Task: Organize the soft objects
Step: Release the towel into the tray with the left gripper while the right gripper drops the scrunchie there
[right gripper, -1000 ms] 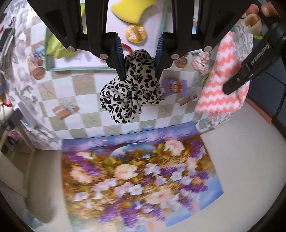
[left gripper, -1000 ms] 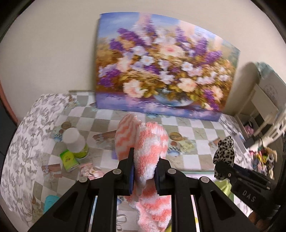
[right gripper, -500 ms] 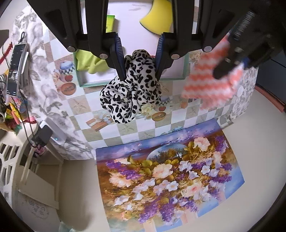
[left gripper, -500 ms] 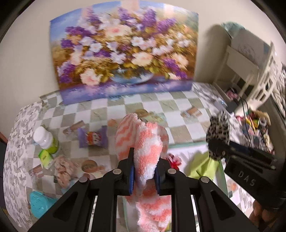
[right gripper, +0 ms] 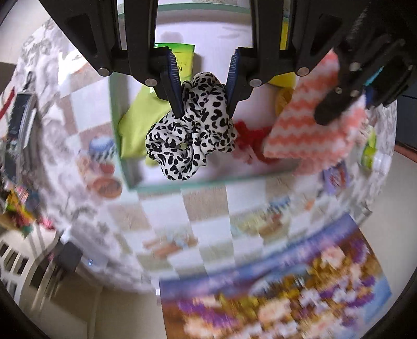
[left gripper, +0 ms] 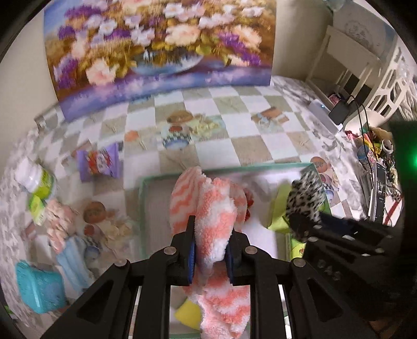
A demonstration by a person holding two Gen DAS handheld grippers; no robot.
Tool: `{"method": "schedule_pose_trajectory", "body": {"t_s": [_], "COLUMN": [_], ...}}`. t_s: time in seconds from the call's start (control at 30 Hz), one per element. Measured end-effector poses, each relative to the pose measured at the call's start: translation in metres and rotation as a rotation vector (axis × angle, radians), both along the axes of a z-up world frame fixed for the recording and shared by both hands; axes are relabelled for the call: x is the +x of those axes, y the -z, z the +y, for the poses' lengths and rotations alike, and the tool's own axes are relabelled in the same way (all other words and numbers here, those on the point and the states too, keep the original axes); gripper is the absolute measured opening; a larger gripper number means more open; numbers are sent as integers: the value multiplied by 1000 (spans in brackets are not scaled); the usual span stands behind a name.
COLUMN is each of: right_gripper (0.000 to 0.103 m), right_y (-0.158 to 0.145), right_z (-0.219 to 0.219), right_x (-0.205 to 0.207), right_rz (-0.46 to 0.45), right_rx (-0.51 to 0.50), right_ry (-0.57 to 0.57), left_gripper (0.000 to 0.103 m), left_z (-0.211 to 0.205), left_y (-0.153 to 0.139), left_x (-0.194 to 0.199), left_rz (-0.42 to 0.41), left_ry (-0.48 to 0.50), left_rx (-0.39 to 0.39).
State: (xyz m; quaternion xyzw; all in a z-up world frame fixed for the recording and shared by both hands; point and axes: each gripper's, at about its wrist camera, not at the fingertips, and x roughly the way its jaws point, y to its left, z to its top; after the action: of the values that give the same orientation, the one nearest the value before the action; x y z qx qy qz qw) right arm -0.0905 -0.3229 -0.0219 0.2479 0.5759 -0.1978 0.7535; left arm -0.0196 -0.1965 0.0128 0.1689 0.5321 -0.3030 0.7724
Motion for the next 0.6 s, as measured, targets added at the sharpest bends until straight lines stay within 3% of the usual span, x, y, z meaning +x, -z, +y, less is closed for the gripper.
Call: {"method": "schedule_pose_trajectory", "body": {"t_s": [0.07,0.13,0.2,0.37,0.53,0.6], "right_gripper": [34,36,36,45,47,49], "right_y": [10,11,7,-21,-50,-59], "right_z": [0,0,1,-2,-1,0], "right_x": [1,1,0,-2,-4,-5], "right_rz": [19,27,28,-34,-90,-108], "right_rx": [30,40,26,-23,-72,-83], "right_ry": [-2,-1,1,14,22,21], "left_gripper": [20,31,63,71,77,86], "left_z": [1,1,2,10,25,32], "left_y": [8,14,14,-7,-30,-39], "left_x": [2,3,5,10,20,24], "left_rz": [21,40,63,42,16,3], "left_ry": [-5,-11,-22,-49,-91,-111], "left_rx": [10,23,18,-20,-66,-84]}}
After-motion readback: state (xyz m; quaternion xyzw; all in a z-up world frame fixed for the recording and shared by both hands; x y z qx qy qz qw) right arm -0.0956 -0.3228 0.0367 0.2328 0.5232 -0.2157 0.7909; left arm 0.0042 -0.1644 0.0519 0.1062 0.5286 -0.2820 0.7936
